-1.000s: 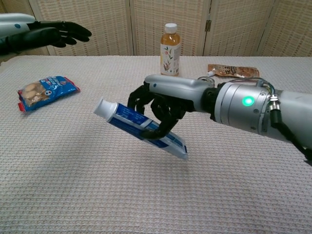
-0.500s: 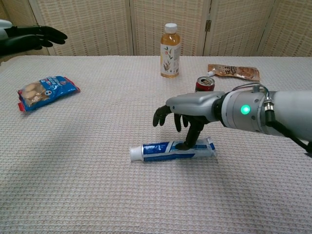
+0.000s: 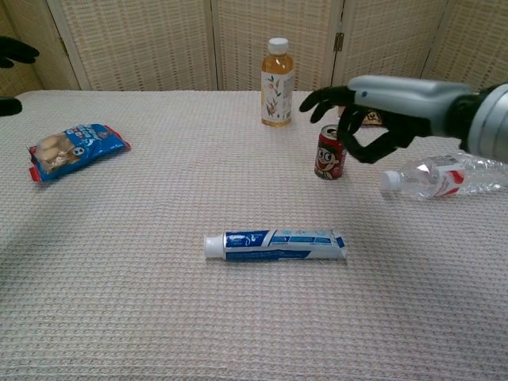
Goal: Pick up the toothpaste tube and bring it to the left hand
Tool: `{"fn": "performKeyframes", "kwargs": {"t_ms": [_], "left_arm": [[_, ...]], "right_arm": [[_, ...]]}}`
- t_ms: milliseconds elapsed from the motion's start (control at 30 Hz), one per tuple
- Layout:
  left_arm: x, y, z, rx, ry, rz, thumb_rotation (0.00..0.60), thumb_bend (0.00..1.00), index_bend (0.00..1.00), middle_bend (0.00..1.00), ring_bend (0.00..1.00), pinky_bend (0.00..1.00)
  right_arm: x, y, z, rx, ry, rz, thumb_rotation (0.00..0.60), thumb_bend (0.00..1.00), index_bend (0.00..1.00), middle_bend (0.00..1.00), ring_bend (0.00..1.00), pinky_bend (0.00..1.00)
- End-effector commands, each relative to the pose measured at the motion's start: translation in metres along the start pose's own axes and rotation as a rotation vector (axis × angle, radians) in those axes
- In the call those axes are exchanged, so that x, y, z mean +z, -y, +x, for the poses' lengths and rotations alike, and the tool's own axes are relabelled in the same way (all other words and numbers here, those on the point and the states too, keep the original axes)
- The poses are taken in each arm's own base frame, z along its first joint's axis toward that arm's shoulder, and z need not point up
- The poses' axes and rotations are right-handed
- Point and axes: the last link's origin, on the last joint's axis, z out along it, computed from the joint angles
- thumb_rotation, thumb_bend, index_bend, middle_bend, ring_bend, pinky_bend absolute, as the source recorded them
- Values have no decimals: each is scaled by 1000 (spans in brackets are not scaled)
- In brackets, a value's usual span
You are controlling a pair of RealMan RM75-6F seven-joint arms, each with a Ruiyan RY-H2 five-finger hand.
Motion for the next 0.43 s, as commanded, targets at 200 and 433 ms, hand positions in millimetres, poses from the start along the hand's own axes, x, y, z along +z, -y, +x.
{"fn": "performKeyframes", "kwargs": {"t_ms": [200,433], "left_arm": [[-19,43,10,142,-113,155,600,201,91,97,77,0],[-50,61,9,182,-195,222,600,197,92,104,83,0]], "right_arm": [[-104,-75,26,2,-166,-183,600,763,259,268,358,268],[-178,-115,33,11,-230,-332,600,763,227,205,283,245]]}}
